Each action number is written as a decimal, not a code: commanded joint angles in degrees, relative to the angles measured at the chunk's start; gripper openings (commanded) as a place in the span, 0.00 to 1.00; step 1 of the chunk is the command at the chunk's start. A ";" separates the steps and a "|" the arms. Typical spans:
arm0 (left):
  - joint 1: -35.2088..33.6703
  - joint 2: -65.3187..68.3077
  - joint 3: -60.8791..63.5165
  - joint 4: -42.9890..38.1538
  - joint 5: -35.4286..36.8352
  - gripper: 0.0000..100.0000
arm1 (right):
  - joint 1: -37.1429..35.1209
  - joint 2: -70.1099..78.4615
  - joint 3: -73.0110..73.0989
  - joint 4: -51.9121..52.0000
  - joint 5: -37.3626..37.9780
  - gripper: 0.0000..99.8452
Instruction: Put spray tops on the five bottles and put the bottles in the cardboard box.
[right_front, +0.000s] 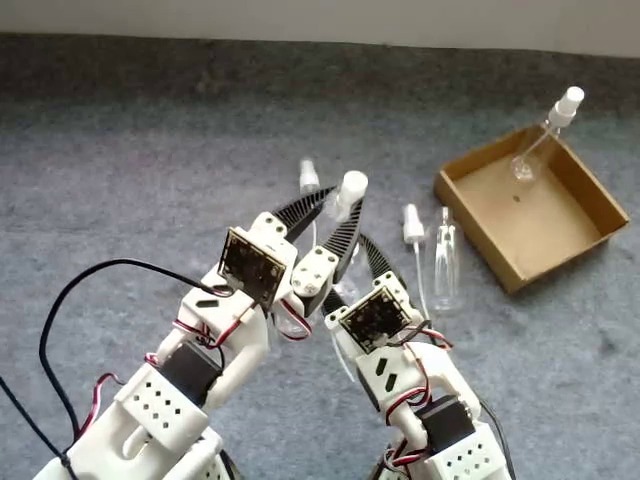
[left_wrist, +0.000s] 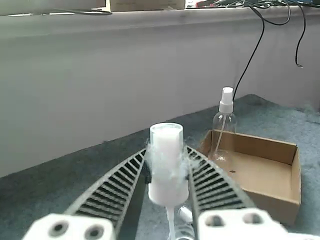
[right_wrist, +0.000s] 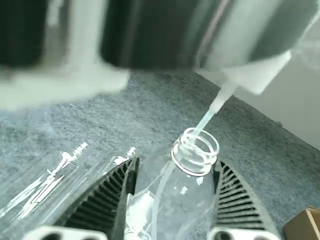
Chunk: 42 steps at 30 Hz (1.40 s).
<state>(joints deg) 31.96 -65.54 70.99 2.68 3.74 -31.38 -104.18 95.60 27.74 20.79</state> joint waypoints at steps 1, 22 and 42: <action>1.01 -0.84 0.31 -1.23 -0.53 0.01 | 0.04 -1.19 6.02 -1.45 -0.62 0.14; 1.98 -0.84 4.00 -1.05 -0.44 0.01 | 0.04 -1.19 6.11 -1.45 -0.70 0.14; 2.07 -0.84 4.09 -1.14 -0.44 0.01 | 0.22 -1.19 5.76 -1.54 -7.91 0.14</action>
<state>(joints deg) 33.19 -65.54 75.47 2.51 3.47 -31.21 -104.18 95.60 27.74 13.23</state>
